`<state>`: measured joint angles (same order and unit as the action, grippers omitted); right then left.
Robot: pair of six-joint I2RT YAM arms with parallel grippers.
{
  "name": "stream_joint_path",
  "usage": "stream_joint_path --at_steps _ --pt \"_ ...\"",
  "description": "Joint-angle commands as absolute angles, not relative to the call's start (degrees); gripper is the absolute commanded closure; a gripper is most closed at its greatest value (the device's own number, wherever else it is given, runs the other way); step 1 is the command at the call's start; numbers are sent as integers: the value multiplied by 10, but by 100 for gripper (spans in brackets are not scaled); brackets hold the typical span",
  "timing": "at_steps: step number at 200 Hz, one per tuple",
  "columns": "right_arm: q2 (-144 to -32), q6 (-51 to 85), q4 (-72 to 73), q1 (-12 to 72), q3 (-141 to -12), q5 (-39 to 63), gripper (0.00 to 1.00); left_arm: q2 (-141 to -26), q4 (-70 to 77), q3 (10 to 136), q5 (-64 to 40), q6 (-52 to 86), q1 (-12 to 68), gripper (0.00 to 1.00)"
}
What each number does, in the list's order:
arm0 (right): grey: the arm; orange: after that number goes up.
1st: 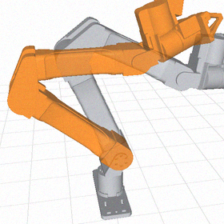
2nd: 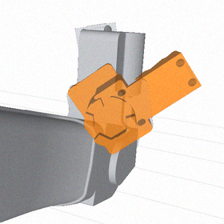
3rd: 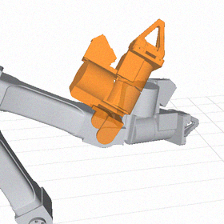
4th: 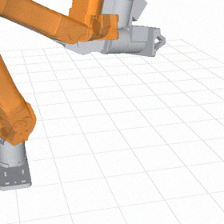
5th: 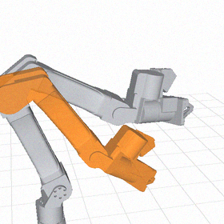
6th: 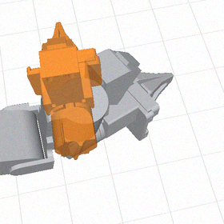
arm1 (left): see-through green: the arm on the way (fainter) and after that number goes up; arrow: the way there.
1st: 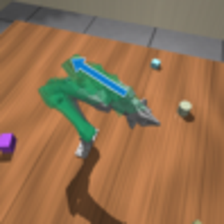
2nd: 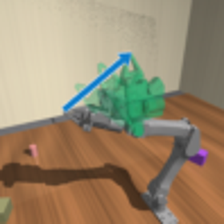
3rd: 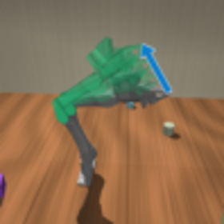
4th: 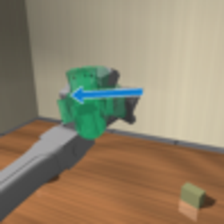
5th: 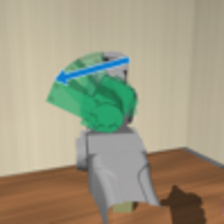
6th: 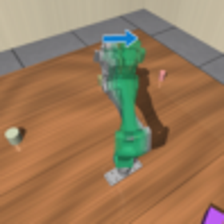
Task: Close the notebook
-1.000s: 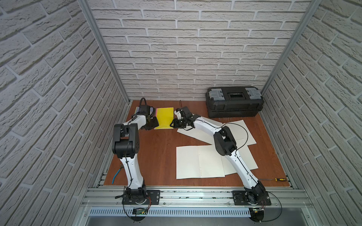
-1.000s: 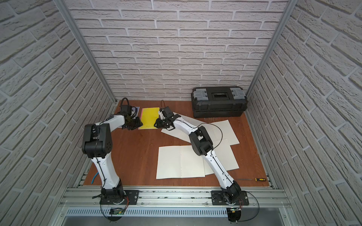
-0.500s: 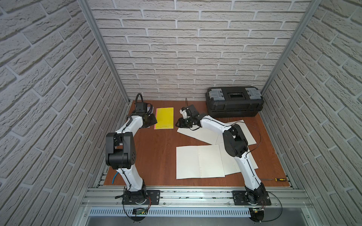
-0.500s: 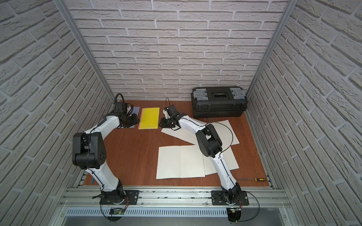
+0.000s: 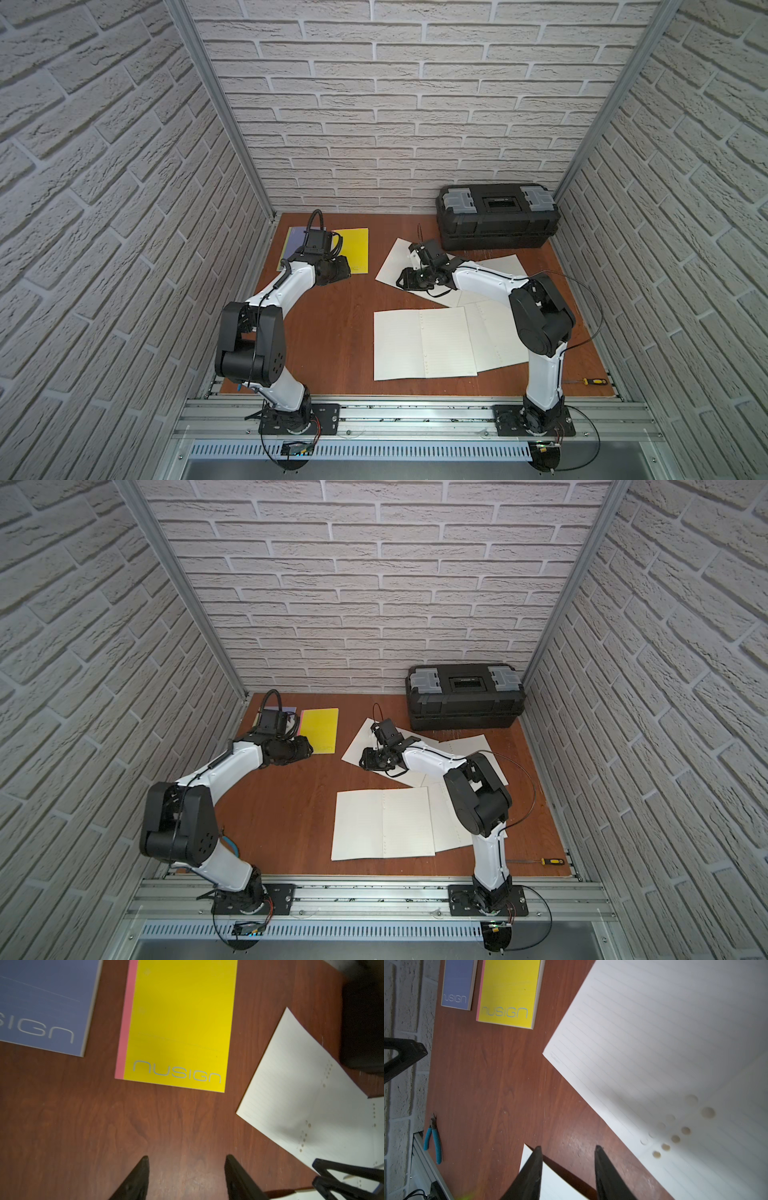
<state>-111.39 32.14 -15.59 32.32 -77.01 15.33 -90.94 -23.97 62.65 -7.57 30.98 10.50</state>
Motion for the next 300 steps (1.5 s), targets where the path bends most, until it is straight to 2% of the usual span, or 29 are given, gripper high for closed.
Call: stream_joint_path --at_steps 1,64,94,132,173,202,225,277,300 --pt "-1058 321 -124 321 -723 135 58 -886 -230 604 -58 326 136 41" --pt "-970 327 -117 320 -591 121 58 -853 -201 536 -52 371 209 39" --pt "-934 337 -101 316 -529 145 58 -838 -186 492 -53 394 235 39" --pt "-867 361 -99 315 -457 120 56 -810 -157 428 -53 424 258 38" --pt "-809 350 -184 316 -446 72 55 -782 -146 390 -50 455 291 37" --pt "-783 345 -246 315 -449 34 48 -773 -143 376 -38 474 322 36" --pt "-778 345 -280 314 -449 17 47 -772 -140 369 -31 488 337 36" --pt "-772 359 -300 313 -428 -3 47 -778 -139 363 -26 511 365 34" --pt "-768 366 -304 310 -418 -11 43 -793 -136 369 -33 512 370 34"
